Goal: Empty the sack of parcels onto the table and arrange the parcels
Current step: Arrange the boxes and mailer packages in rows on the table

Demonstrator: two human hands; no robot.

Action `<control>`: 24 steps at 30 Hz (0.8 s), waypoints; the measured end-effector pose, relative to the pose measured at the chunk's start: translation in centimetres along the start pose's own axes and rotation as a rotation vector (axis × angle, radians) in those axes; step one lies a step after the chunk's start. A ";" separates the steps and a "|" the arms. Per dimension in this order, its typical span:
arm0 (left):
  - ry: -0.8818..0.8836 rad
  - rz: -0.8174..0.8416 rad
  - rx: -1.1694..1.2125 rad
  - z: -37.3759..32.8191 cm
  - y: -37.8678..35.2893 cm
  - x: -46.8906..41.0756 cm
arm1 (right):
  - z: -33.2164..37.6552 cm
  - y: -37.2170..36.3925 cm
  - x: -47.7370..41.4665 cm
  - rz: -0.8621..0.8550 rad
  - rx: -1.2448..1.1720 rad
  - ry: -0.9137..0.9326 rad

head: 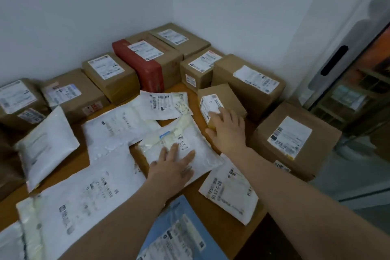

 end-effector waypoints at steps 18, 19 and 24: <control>0.390 -0.182 0.245 12.2 6.8 -3.8 | 10.2 -2.2 -11.7 0.259 0.018 0.262; 0.386 -0.149 0.244 13.1 6.8 -4.2 | 10.5 -2.7 -12.6 0.333 0.017 0.259; 0.377 -0.014 0.238 15.3 5.9 -4.8 | 9.9 -3.5 -14.9 0.446 0.133 0.197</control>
Point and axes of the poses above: each hand's wrist, its own x-axis away from the middle knuckle, its own y-axis out of the back of the hand, z = x × y, the point moved 1 cm from there along -x, towards the middle knuckle, and after that the axes turned 10 degrees about z, right-handed, at the moved point
